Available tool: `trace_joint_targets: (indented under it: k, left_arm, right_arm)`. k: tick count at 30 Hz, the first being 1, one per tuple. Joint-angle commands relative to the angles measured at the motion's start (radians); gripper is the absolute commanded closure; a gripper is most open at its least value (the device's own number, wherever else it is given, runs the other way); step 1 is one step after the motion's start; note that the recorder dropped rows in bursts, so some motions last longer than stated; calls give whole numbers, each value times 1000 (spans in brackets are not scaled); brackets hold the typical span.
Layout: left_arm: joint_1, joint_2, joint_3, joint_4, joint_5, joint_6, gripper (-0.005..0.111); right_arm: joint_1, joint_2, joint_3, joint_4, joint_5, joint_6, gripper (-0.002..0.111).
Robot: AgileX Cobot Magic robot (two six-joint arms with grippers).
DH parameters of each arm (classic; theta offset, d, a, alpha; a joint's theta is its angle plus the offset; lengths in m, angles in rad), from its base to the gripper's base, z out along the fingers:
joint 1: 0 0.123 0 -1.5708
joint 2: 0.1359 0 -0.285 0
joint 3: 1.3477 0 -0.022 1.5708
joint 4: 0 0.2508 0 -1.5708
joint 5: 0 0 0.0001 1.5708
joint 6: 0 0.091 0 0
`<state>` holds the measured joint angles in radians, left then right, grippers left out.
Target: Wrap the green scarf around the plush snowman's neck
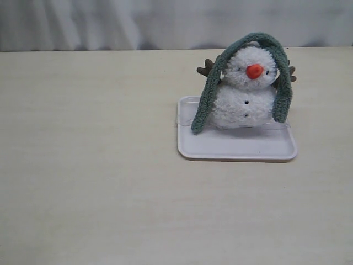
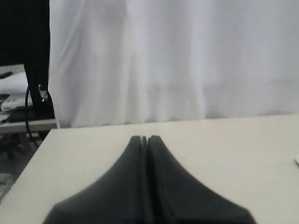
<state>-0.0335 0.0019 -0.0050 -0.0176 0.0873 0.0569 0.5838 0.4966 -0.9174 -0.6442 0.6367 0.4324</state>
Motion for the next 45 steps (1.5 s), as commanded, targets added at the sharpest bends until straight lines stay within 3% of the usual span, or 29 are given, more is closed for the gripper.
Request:
trace_joint_targets:
  k: [1, 4, 27, 29, 32, 34, 36, 37, 39, 42, 45]
  left_arm:
    - [4, -2, 5, 24, 147, -6, 107]
    - [4, -2, 5, 51, 234, -6, 107]
    - [4, -2, 5, 59, 217, -6, 107]
    - [4, -2, 5, 59, 217, -6, 107]
    - [4, -2, 5, 59, 217, -6, 107]
    - [4, -2, 5, 59, 217, -6, 107]
    - [4, -2, 5, 59, 217, -6, 107]
    - [4, -2, 5, 59, 217, -6, 107]
    - [4, -2, 5, 59, 217, -6, 107]
    - [4, -2, 5, 59, 217, -6, 107]
    - [4, -2, 5, 59, 217, -6, 107]
  right_arm:
    - [0, -5, 5, 1, -12, 2, 81]
    - [0, -5, 5, 1, -12, 2, 81]
    - [0, -5, 5, 1, -12, 2, 81]
    - [0, -5, 5, 0, -99, 7, 81]
    - [0, -5, 5, 103, -102, 106, 81]
    - [0, 19, 3, 224, -19, 25, 86]
    - [0, 160, -31, 181, 171, -35, 102]
    - [0, 225, -48, 181, 216, -35, 103]
    - [0, 404, -120, 157, 318, -30, 96]
    - [-54, 698, -336, 131, 405, -52, 64]
    - [-154, 900, -533, 235, 476, -137, 57]
